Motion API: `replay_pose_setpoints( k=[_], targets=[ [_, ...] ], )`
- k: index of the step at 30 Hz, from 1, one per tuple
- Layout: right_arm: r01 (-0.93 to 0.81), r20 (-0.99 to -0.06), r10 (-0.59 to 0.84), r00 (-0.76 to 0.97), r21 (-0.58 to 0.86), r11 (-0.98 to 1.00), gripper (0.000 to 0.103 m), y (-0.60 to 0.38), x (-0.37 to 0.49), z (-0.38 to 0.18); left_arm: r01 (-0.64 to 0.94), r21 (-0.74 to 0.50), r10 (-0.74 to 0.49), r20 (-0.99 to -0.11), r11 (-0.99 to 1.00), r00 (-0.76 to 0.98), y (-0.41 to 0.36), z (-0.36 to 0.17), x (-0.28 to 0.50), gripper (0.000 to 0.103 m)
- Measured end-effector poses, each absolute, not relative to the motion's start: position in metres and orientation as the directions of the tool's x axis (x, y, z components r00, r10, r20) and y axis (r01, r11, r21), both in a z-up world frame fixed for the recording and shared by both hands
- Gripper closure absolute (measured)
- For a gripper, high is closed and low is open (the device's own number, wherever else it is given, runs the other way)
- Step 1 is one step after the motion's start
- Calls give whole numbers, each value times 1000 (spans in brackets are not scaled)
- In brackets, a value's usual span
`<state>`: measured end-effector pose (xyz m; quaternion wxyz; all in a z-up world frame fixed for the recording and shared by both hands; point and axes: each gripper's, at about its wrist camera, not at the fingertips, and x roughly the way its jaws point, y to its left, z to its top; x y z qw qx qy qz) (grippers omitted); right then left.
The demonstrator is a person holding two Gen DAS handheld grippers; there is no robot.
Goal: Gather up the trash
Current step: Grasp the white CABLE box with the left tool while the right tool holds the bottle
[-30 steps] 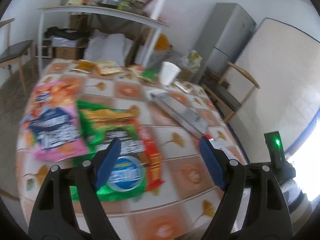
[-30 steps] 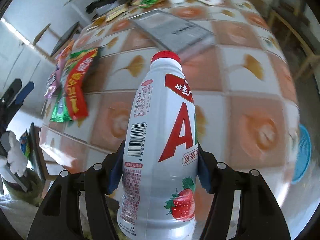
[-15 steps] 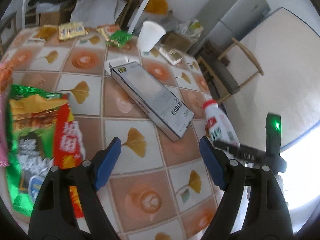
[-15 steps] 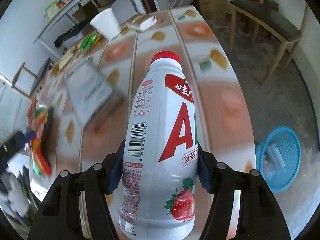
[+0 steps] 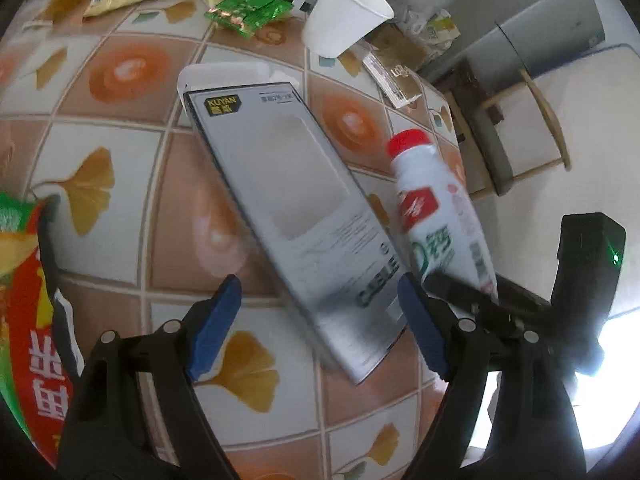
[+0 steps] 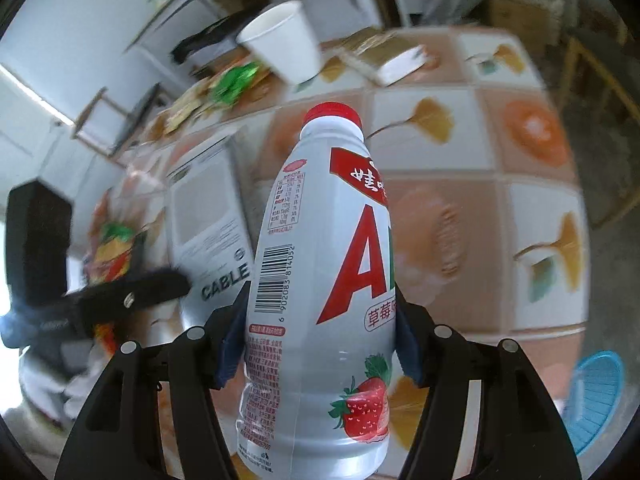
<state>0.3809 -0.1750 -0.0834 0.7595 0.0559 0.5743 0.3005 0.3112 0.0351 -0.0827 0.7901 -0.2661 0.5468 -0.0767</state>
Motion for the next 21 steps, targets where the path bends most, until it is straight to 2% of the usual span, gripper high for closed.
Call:
replay_pose_setpoints(
  k=[6,21],
  targets=[
    [-404,-781,619,83,542,737,42,-171,352,-91,-126,-535,-454,-801,835,391,29,-88,300,32],
    [-355,-753,650,105,582,732,42,-197,253,-83,29,-487,-469,-822,873,322,1,-82,215,32]
  ],
)
